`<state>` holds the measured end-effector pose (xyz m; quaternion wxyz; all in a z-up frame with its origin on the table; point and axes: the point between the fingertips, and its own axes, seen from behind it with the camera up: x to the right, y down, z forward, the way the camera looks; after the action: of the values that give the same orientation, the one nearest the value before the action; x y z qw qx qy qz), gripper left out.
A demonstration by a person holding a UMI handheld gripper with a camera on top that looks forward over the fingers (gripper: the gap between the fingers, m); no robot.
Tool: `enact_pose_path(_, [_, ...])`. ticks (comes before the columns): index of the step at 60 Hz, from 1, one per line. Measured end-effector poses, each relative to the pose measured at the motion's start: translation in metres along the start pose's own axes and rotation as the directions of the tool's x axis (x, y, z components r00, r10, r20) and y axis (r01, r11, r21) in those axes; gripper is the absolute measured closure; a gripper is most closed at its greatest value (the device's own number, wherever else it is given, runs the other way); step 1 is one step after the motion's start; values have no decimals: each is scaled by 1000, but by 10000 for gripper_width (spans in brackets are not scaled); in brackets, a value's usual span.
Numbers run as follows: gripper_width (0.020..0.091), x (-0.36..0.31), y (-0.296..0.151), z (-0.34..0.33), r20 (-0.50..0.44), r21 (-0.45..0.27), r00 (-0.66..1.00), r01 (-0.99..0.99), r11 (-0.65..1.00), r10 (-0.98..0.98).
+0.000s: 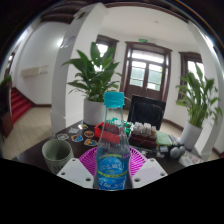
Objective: Pour water
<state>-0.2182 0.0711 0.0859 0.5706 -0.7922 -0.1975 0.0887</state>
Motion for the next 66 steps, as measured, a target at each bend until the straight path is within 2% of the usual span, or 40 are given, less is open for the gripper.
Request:
enact_pose_path(1, [724,11,4,-1,23,6,999,-28,1000,28])
enact_pose_path(10, [715,19,27,4,26,18,992,-126,992,125])
enact_pose_path(12, [723,19,24,3,34,59,991,-134,989,132])
enact_pose_path(19, [723,23,25,-1,38,94,987,-157,983,154])
enact_pose_path(29, [706,22,26,-4,28,87,989,-146,986,144])
enact_pose_path(40, [532,20,31,-4,17,42,989,-150,988,150])
enact_pose_path(41, [495,20,33,-5,16,31,987,-161,986,161])
enact_pose_path(42, [423,19,35,-7,15,24,985,-173,985,173])
enact_pose_path(43, [402,19,36,-9,15,20,983,-184,983,183])
enact_pose_path(45, [311,19,36,-14,12,18,980,-200,980,200])
enact_pose_path(46, [247,19,37,-18,10,15,979,-205,979,205])
enact_pose_path(48, [227,19,40,-25,0,10,977,-212,977,212])
enact_pose_path(51, [267,20,45,-39,-18,5,975,-224,975,224])
enact_pose_path(66, [248,9,68,-144,-114,4,953,-283,959,282])
